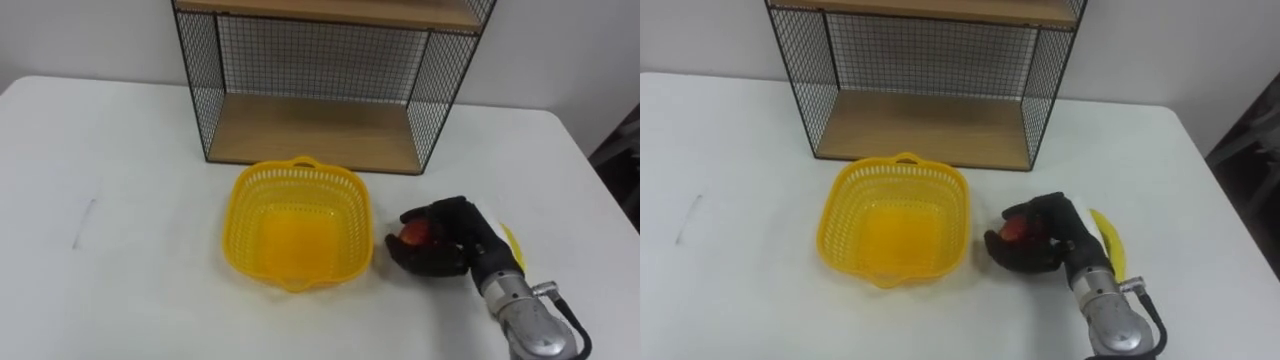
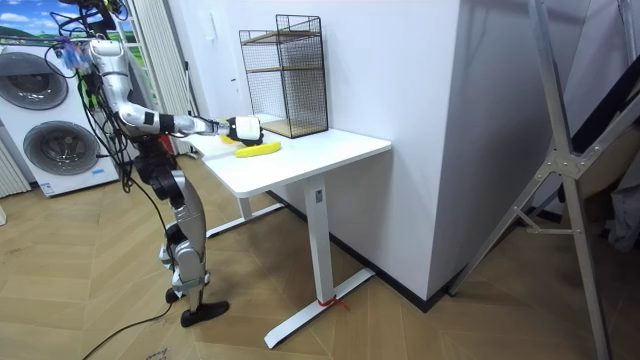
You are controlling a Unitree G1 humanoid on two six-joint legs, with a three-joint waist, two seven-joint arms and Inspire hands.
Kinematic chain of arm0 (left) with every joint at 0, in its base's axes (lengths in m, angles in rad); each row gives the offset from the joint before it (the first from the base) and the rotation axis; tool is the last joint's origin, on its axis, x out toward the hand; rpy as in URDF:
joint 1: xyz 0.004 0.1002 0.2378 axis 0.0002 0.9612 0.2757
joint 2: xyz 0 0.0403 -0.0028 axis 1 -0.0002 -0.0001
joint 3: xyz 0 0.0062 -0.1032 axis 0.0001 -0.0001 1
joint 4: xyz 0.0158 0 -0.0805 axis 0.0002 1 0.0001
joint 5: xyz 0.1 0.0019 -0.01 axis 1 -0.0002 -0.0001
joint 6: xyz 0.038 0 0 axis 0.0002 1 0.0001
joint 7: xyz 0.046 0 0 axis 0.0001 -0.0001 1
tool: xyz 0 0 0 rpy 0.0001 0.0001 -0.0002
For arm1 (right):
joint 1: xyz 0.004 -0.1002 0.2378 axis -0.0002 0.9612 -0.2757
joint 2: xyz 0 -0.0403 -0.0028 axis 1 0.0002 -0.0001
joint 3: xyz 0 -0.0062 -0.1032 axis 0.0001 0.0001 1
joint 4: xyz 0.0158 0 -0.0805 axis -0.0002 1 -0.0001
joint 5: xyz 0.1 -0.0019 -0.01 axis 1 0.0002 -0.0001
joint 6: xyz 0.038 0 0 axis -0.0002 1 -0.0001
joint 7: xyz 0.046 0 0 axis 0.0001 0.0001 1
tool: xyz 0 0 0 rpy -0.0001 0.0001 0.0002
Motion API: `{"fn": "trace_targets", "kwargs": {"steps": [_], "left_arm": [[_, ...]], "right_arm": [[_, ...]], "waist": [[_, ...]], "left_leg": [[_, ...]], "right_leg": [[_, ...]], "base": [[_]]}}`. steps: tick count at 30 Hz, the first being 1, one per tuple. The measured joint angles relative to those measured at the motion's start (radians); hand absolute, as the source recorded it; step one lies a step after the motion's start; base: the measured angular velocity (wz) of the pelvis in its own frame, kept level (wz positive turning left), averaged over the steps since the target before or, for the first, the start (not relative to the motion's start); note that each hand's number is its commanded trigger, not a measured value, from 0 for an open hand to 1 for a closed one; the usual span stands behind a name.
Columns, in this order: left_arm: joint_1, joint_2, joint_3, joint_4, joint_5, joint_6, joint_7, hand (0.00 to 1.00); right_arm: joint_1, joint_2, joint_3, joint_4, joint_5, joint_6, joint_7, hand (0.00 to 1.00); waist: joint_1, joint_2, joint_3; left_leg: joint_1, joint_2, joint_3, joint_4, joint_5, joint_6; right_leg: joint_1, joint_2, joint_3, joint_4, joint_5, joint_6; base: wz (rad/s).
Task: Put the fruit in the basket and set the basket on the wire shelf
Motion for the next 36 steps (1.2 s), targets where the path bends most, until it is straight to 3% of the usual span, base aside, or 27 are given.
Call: {"fn": "trace_targets", "kwargs": {"steps": [7,13,17,21,31,36], "left_arm": [[0.005,-0.019,0.0,0.0,-0.002,0.006,0.005,0.0],[0.012,-0.023,0.0,-0.001,-0.003,0.01,0.008,0.0],[0.013,-0.023,-0.001,-0.002,-0.023,0.008,0.017,0.0],[0.014,-0.027,-0.001,0.0,-0.023,-0.003,0.056,0.0],[0.018,-0.04,-0.003,0.0,-0.023,-0.026,0.101,0.0],[0.014,-0.04,-0.002,0.001,-0.022,-0.026,0.1,0.0]], "right_arm": [[-0.004,0.004,-0.012,0.038,0.32,0.001,-0.008,1.0],[0.006,0.007,-0.011,0.038,0.544,0.001,-0.006,1.0],[0.01,0.008,-0.004,0.038,0.645,0.001,0.005,1.0],[0.01,0.025,0.004,0.026,0.653,0.001,0.003,1.0],[0.0,0.025,0.002,-0.141,0.648,-0.002,-0.006,1.0],[-0.013,0.024,0.005,-0.222,0.503,-0.001,0.032,1.0]], "waist": [[-0.016,0.046,0.0005],[-0.018,0.048,-0.0051],[-0.017,0.034,-0.0043],[-0.014,0.024,-0.0031],[-0.018,0.029,-0.0011],[-0.013,0.029,-0.001]], "left_leg": [[0.0,0.008,0.005,0.004,-0.007,0.0],[0.0,0.002,0.005,0.009,-0.007,0.0],[-0.001,0.002,0.005,0.012,-0.007,0.0],[-0.001,0.002,0.006,0.011,-0.007,0.0],[0.0,0.002,0.007,0.008,-0.007,0.0],[-0.006,0.003,0.019,0.003,-0.007,0.0]], "right_leg": [[-0.004,0.002,0.003,0.005,0.003,0.0],[-0.004,0.002,0.002,0.004,0.002,-0.001],[-0.004,0.001,0.002,0.004,0.002,-0.001],[-0.006,0.002,0.004,0.005,0.002,-0.001],[-0.005,0.003,0.014,0.008,0.002,-0.001],[-0.021,0.006,0.028,0.019,0.002,-0.001]], "base": [[-0.03],[-0.01],[0.0],[0.0],[-0.01],[-0.08]]}}
